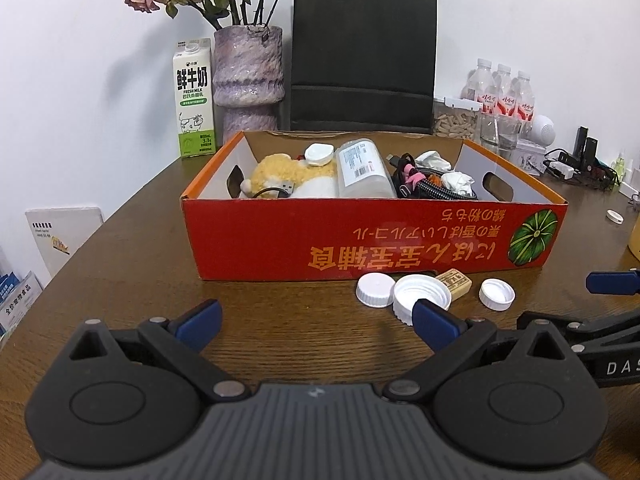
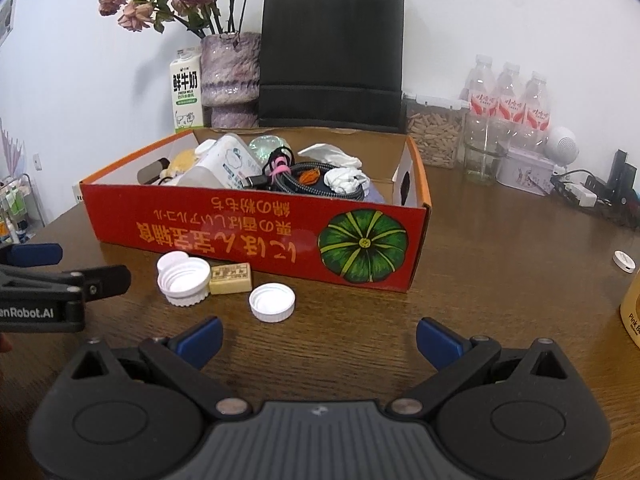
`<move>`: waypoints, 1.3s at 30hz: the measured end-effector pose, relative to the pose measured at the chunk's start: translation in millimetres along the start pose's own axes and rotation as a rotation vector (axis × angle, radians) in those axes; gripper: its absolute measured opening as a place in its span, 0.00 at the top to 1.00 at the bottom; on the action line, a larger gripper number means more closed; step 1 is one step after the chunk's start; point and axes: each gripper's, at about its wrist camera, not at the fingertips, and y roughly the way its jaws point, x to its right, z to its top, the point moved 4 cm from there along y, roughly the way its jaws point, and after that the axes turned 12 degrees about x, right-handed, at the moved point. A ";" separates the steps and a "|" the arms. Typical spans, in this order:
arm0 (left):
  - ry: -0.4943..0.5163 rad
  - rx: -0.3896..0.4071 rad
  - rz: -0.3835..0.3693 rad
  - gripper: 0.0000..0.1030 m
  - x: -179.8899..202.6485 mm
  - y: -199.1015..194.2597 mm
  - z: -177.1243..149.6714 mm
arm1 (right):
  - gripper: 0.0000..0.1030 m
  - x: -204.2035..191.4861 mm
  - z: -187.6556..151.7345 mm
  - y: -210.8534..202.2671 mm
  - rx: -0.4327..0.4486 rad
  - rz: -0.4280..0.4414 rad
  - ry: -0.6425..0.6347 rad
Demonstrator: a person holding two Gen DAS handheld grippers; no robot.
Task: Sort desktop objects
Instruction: 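Withdraw both open grippers from the box toward the white caps on the table, then grasp a single white bottle cap with the right gripper, then grasp the stacked white caps with the left gripper while the right holds its cap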
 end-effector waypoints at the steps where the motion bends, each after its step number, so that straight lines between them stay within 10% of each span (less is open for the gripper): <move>1: 0.000 -0.002 0.001 0.00 -0.2 0.2 -0.1 | 0.00 -0.4 -0.7 1.1 -0.006 0.000 -0.002; 17: -0.009 -0.015 0.005 0.00 -2.7 0.8 0.1 | 0.30 -14.9 7.6 38.9 -0.048 0.079 -0.022; 20: -0.009 -0.019 0.006 0.00 -3.0 1.2 0.1 | 0.74 -19.5 10.0 38.1 -0.028 0.103 -0.031; 39: 0.000 -0.029 -0.005 0.00 1.6 4.9 -2.7 | 0.73 -8.9 13.8 23.3 0.025 0.097 -0.005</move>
